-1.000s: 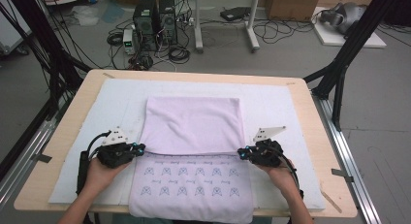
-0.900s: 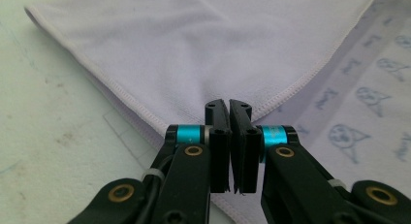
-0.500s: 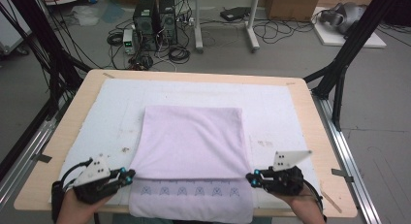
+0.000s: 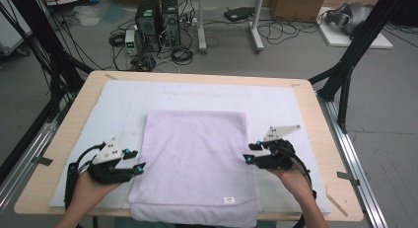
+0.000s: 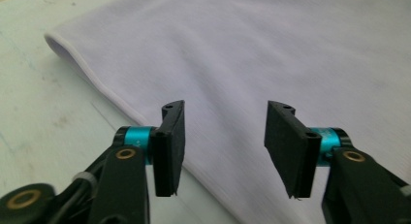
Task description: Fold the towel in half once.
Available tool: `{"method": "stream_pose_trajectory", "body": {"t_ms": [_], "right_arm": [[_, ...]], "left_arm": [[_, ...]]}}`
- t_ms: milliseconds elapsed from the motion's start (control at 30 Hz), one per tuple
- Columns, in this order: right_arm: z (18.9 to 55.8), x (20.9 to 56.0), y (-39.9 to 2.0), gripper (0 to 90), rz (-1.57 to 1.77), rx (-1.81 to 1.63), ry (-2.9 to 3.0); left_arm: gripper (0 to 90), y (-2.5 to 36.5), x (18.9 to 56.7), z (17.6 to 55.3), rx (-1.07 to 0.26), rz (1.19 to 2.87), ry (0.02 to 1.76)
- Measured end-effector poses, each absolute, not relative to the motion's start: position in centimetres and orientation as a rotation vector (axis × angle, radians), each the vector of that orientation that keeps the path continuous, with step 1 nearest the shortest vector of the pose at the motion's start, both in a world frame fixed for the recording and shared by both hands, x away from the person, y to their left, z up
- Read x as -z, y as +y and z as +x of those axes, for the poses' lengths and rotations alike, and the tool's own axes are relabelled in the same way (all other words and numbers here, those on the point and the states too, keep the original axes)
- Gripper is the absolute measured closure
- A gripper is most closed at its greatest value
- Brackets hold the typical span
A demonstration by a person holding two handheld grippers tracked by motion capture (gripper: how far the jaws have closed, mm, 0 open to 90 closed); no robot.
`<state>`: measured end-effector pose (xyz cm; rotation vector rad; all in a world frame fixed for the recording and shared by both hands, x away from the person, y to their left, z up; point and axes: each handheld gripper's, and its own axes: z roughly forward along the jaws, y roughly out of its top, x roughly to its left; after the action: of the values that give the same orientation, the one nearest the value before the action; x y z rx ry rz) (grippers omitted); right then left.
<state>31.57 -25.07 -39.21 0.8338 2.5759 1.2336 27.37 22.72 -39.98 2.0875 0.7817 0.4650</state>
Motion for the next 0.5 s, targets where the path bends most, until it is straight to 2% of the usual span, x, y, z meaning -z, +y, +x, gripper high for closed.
{"method": "stream_pose_trajectory", "body": {"t_ms": [100,300,500], "right_arm": [[34.8,39.2,-24.5,48.9,0.874,-1.166,2.563],[40.5,39.5,-24.0,44.4,0.945,-1.088,2.516],[43.4,41.8,-23.8,42.5,1.039,-1.018,2.483]], "left_arm": [[45.6,22.5,40.1,30.6,-0.473,2.053,0.846],[47.3,22.3,41.5,36.7,-0.509,2.019,1.012],[45.7,21.6,43.7,40.7,-0.512,2.048,1.155]]}}
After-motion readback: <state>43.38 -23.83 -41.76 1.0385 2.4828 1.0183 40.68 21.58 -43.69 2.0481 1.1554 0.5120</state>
